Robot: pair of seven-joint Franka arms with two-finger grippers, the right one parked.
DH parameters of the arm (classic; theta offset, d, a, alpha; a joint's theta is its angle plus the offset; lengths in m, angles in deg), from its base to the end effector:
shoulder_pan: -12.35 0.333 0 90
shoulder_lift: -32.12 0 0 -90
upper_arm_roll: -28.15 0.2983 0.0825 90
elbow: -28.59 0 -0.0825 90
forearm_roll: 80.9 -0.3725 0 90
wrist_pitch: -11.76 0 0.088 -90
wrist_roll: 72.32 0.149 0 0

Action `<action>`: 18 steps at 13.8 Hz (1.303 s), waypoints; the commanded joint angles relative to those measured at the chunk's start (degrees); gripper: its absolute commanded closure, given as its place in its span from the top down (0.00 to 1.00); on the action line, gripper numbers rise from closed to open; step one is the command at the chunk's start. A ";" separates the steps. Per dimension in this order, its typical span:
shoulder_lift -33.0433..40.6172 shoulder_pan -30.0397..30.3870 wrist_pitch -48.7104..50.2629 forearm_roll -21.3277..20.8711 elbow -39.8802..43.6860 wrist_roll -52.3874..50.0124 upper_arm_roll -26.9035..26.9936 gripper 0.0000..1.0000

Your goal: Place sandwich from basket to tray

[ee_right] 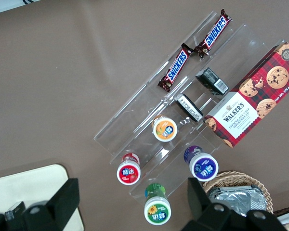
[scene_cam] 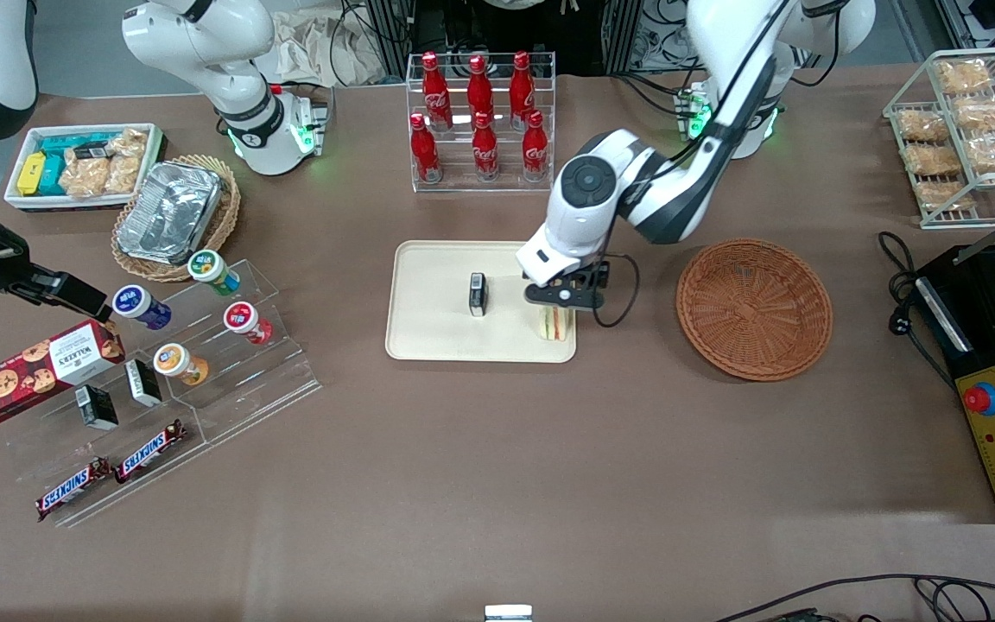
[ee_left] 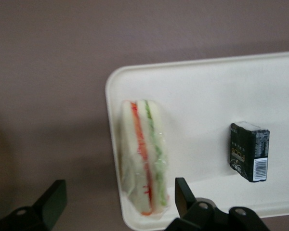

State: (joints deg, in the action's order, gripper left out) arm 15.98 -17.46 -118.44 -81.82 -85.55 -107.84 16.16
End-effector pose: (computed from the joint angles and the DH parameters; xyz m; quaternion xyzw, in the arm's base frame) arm 0.4397 -0.3902 0.2731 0.9982 -0.0559 -0.0123 0.0193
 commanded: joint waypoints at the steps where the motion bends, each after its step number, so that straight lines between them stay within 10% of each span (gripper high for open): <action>1: 6.01 4.39 8.17 -0.92 1.62 1.40 -0.23 1.00; 6: 11.03 14.59 29.27 -0.66 10.77 13.52 -0.32 1.00; 18: 14.82 29.98 35.96 -5.85 22.71 32.53 -0.23 1.00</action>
State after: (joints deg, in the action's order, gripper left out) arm 31.29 10.72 -86.56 -86.94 -67.14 -76.72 16.78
